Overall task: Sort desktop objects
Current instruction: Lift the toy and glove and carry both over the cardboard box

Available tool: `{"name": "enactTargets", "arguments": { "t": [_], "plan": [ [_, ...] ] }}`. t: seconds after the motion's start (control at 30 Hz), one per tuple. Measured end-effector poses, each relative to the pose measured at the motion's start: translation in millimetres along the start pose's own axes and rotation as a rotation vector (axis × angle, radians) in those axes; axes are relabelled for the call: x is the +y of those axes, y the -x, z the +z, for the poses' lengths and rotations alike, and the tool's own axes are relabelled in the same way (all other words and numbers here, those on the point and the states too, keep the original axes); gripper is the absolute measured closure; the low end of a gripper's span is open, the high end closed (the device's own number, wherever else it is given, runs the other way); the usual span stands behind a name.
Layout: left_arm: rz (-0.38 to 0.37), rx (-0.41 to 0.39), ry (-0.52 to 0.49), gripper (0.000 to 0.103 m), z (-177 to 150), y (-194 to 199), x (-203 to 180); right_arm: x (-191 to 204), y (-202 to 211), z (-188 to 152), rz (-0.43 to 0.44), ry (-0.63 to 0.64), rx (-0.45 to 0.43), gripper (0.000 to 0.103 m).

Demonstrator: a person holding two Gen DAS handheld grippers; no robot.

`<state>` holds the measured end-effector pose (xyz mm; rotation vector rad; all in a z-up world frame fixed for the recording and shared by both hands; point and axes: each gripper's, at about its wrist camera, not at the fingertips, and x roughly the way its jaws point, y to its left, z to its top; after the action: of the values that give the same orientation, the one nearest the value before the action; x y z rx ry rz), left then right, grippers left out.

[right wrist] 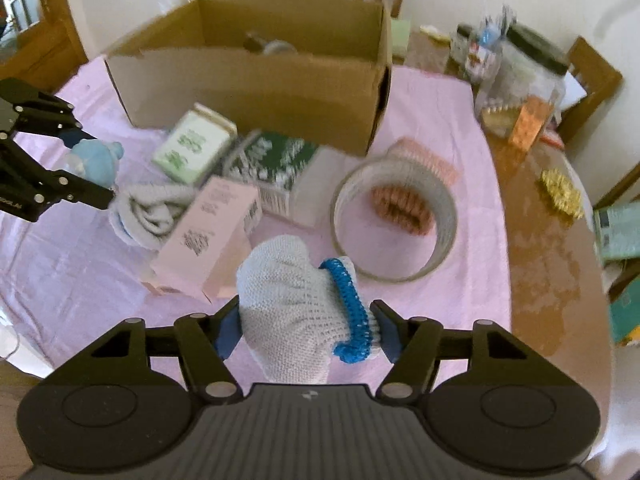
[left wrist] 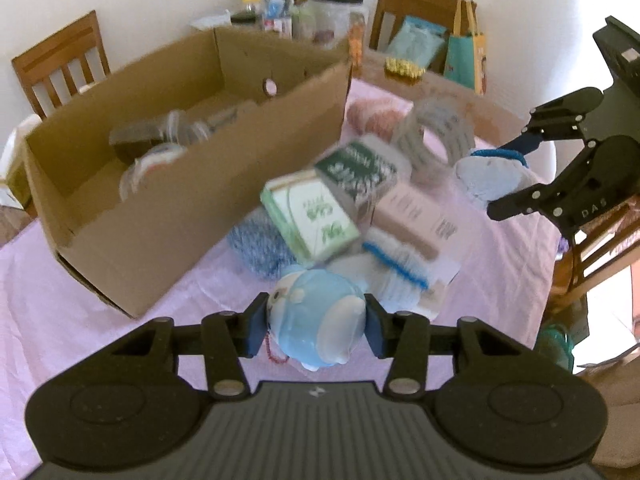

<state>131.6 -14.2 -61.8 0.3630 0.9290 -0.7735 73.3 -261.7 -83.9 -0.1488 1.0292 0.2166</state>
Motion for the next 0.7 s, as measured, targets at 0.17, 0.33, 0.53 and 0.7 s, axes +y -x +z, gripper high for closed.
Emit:
{"name": "enactTargets", "arguments": {
  "t": [0.17,0.33,0.53,0.7],
  "plan": [
    [0.011,-0.040,0.007,0.055,22,4,-6,-3,18,15,0.014,0.019,-0.048,0.032],
    [0.041,-0.088,0.029,0.055,43,15,0,-1,31,41,0.022,0.060,-0.105,0.032],
    [0.106,-0.139,0.065,0.055,71,27,19,3,37,77,0.043,0.116,-0.171,0.032],
    [0.174,-0.148,0.119,0.055,90,27,45,4,29,116,0.078,0.169,-0.217,0.032]
  ]
}}
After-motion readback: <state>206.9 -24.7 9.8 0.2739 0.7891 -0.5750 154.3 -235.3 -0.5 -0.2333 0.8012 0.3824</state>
